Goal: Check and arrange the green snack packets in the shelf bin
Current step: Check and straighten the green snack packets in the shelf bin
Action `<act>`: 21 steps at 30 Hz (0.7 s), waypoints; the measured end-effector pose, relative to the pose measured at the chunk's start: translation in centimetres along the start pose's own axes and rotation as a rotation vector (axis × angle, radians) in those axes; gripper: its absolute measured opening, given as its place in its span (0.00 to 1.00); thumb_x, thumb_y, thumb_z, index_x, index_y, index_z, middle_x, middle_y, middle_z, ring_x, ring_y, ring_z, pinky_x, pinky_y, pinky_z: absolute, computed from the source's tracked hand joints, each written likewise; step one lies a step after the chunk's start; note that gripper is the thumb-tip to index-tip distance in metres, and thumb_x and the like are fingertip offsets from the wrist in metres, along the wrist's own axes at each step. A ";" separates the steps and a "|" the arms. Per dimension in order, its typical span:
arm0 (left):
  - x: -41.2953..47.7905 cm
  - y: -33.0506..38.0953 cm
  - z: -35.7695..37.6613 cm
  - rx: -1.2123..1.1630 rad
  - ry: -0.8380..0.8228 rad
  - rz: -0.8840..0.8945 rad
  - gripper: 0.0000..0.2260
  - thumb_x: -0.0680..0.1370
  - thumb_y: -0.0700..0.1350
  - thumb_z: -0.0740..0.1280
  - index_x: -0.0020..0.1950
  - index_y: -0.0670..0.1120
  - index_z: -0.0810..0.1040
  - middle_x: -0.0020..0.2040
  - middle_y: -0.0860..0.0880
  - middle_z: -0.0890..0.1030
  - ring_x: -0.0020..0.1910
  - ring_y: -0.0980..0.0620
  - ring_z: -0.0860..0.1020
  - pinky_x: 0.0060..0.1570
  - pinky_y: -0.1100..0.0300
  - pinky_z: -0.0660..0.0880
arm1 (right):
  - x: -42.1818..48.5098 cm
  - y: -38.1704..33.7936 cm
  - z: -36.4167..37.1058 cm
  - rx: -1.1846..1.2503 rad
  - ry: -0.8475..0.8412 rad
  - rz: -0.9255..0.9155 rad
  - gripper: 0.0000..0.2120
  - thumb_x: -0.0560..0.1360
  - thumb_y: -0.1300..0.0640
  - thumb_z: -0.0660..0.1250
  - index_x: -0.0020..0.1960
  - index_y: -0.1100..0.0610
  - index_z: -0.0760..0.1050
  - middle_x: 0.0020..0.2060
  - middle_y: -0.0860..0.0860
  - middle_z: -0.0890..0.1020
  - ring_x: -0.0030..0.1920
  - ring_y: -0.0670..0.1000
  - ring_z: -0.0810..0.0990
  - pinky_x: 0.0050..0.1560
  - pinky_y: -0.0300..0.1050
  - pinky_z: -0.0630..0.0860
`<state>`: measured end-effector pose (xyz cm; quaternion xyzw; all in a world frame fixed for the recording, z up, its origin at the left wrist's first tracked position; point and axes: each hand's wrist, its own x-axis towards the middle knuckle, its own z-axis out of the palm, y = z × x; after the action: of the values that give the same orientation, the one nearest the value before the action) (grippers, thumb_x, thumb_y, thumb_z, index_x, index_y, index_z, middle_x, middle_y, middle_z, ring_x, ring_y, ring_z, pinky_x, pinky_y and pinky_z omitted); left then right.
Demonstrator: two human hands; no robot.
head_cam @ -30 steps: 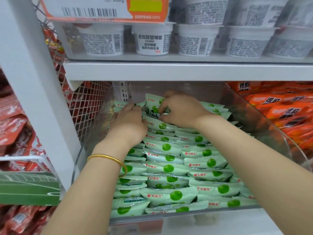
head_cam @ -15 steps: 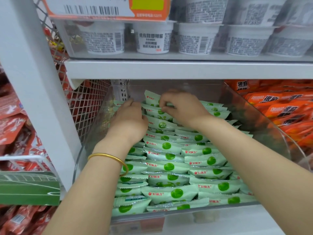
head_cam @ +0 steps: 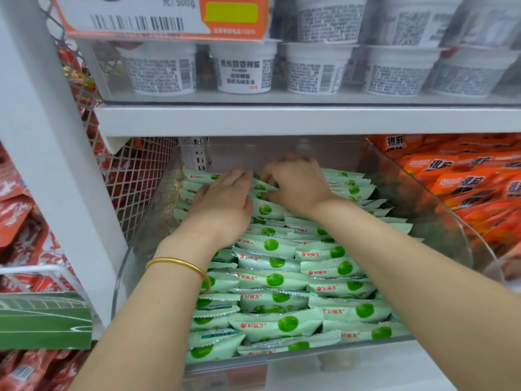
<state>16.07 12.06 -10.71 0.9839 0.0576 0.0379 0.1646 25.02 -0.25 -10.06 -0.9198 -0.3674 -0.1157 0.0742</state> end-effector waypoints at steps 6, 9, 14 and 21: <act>-0.2 0.1 0.0 0.080 -0.079 -0.035 0.23 0.83 0.50 0.49 0.78 0.51 0.50 0.78 0.54 0.44 0.77 0.54 0.46 0.73 0.54 0.44 | 0.2 0.5 0.2 0.192 -0.045 0.040 0.15 0.74 0.50 0.68 0.58 0.52 0.73 0.51 0.49 0.80 0.56 0.52 0.75 0.59 0.46 0.67; -0.1 0.1 -0.2 0.056 -0.041 -0.046 0.23 0.83 0.50 0.49 0.78 0.50 0.50 0.78 0.54 0.46 0.77 0.52 0.48 0.73 0.53 0.46 | 0.4 1.3 0.2 0.375 0.188 0.135 0.11 0.74 0.55 0.67 0.56 0.54 0.76 0.48 0.50 0.82 0.53 0.53 0.78 0.55 0.49 0.74; 0.2 0.3 0.2 0.089 -0.026 0.006 0.23 0.83 0.51 0.48 0.78 0.51 0.47 0.78 0.54 0.45 0.76 0.56 0.44 0.73 0.55 0.42 | 1.6 0.8 0.9 0.064 0.221 0.119 0.11 0.77 0.53 0.63 0.56 0.53 0.78 0.54 0.52 0.79 0.61 0.57 0.71 0.58 0.46 0.69; 0.4 0.0 0.5 0.139 -0.093 -0.011 0.23 0.83 0.53 0.45 0.78 0.52 0.47 0.78 0.54 0.46 0.76 0.57 0.44 0.73 0.55 0.40 | 3.3 -0.2 1.9 -0.096 0.209 0.193 0.08 0.74 0.54 0.67 0.51 0.56 0.79 0.52 0.53 0.79 0.58 0.57 0.73 0.59 0.47 0.68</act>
<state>16.48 11.97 -11.12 0.9933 0.0578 -0.0130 0.0988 27.53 2.49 -10.95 -0.9363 -0.2616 -0.2207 0.0786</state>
